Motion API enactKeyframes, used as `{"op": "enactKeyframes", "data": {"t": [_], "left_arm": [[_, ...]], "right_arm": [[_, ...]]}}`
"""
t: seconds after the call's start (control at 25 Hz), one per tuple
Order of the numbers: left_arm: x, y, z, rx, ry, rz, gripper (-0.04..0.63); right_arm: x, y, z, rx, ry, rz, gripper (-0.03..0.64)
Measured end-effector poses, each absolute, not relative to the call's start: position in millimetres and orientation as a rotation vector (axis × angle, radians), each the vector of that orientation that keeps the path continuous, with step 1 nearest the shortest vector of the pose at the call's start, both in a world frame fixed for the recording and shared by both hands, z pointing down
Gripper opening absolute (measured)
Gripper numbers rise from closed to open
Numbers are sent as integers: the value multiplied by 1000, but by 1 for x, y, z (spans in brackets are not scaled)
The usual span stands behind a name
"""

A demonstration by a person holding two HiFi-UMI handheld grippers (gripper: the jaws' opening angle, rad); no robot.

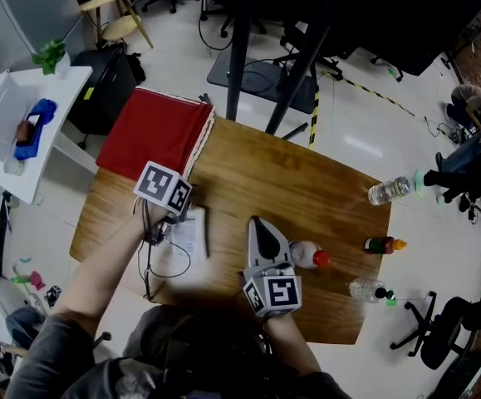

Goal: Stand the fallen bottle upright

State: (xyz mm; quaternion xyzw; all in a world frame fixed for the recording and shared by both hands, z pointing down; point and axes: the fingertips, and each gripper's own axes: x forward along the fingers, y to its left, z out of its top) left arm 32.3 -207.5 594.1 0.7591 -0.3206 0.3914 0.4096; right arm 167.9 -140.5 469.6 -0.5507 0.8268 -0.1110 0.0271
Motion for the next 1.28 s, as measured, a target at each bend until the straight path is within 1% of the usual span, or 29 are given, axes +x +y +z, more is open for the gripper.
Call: {"op": "enactKeyframes", "data": {"t": [0.56,0.84,1.08,1.28], "left_arm": [[46,-193,525,2086,-770,759,172],[44,-210,489,2299,-994,735,173],[41,-213,486,2437,-1180,681,173],[47,-200,478,2641,-1315,699,173]], "right_arm": [[164,-139,465,-1711,2559,-314,0],[161,-137,459,-1717,2566,-299,0],[154,-136,456,-1707,2598,-245,0],[155,-138,453,-1726,2596,-204,0]]}}
